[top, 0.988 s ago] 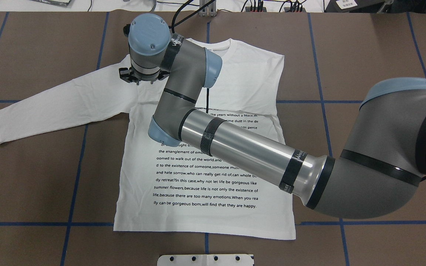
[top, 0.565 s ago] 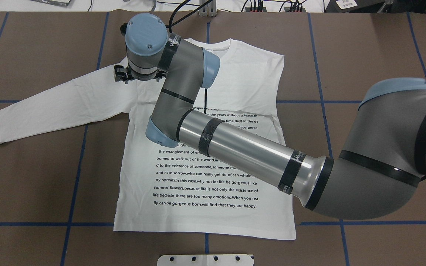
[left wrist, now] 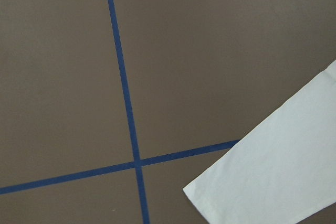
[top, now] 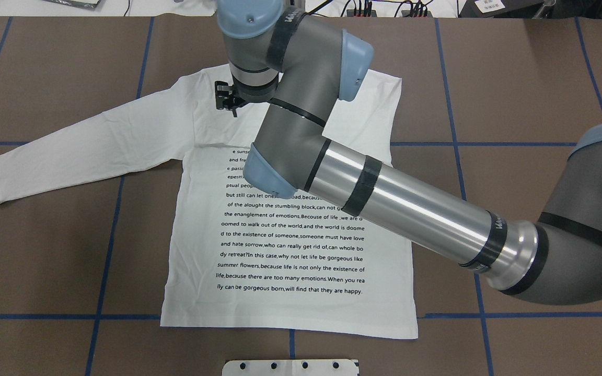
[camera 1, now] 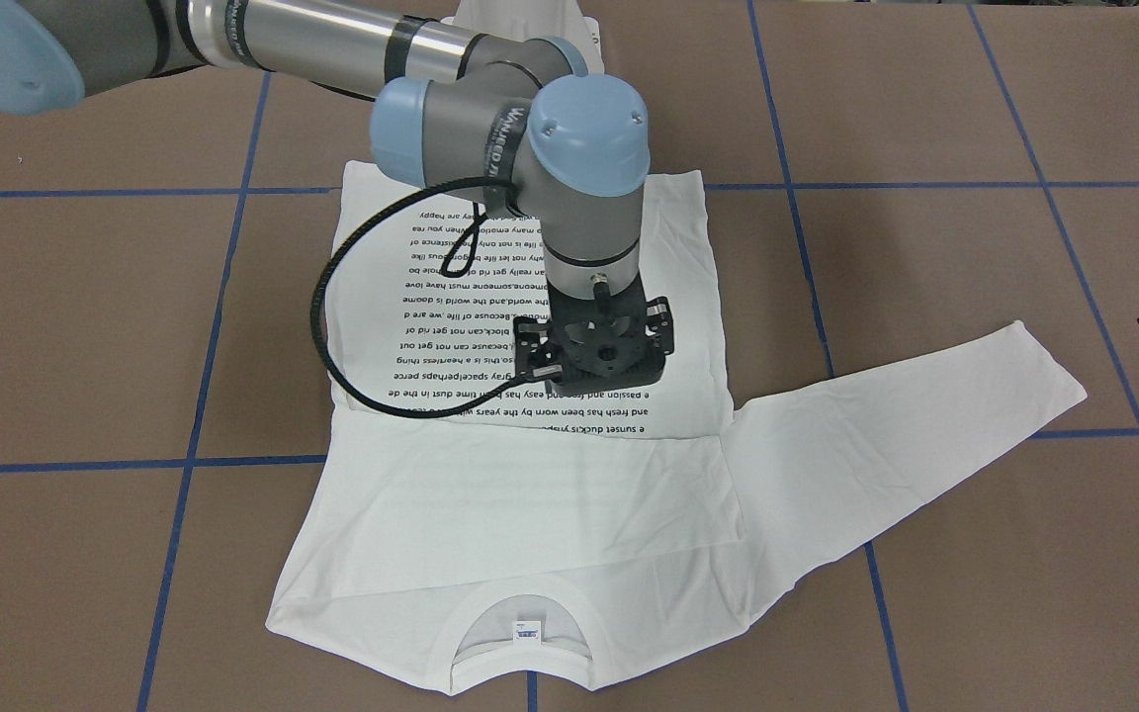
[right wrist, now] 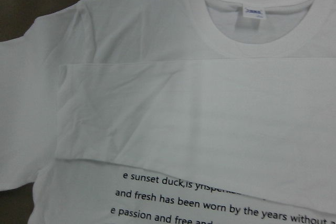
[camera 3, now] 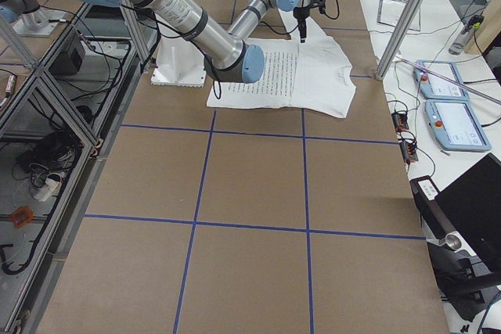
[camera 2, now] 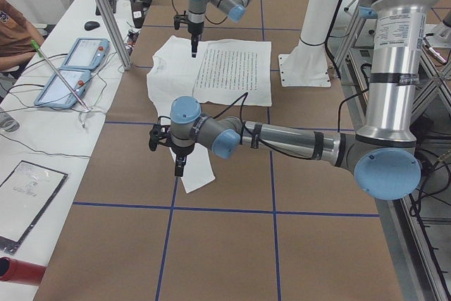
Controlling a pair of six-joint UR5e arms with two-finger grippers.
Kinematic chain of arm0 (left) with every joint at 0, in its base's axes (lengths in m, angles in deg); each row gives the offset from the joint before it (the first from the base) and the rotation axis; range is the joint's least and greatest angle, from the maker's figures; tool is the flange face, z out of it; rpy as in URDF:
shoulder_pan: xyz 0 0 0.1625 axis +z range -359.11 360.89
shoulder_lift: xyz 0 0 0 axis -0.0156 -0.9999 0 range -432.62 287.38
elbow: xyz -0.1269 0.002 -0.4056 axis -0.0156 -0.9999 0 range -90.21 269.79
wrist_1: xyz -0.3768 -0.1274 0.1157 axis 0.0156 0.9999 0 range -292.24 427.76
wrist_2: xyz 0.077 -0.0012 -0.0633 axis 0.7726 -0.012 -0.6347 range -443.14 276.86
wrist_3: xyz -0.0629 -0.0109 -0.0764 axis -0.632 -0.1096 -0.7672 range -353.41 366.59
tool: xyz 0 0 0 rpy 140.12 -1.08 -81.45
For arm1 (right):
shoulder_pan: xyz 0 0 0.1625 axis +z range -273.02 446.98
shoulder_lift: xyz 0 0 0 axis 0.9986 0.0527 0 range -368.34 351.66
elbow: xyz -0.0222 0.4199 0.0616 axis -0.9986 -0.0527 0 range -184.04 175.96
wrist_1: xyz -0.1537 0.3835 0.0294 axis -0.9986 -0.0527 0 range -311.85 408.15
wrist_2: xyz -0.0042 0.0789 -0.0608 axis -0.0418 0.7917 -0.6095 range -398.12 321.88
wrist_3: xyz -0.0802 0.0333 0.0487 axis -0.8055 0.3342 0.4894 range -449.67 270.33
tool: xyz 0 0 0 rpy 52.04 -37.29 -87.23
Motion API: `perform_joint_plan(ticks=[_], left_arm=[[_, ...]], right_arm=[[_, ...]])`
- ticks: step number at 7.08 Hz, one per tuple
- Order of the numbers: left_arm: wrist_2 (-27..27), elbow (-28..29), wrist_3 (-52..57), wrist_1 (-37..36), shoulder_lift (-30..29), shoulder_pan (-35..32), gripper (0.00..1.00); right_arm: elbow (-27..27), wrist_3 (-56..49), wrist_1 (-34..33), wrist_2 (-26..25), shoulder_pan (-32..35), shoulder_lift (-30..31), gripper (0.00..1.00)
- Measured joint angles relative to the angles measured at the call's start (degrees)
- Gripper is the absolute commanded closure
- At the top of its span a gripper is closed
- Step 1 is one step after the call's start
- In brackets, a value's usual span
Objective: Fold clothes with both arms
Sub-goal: 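Lay the sleeve down across the chest and open the right gripper, then withdraw the right gripper toward the shirt shoulder farthest from the robot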
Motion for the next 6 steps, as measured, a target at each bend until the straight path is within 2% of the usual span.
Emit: perform_joint_plan(ticks=[1, 3, 4, 6], left_arm=[[2.09, -0.04, -5.75, 2.68, 2.05, 3.69, 0.01], [5.37, 3.12, -16.18, 13.9, 5.87, 9.82, 0.01], [5.8, 6.84, -18.16, 19.37, 5.97, 11.15, 0.01], [6.04, 12.85, -19.05, 24.5, 4.12, 11.88, 0.02]], right_arm=[[7.5, -2.39, -4.5, 3.01, 2.87, 5.51, 0.0], [20.61, -12.45, -10.92, 8.83, 9.62, 17.38, 0.0], [24.55, -17.01, -13.5, 10.61, 12.55, 21.25, 0.0], [27.42, -22.02, -16.21, 12.45, 15.6, 24.1, 0.0]])
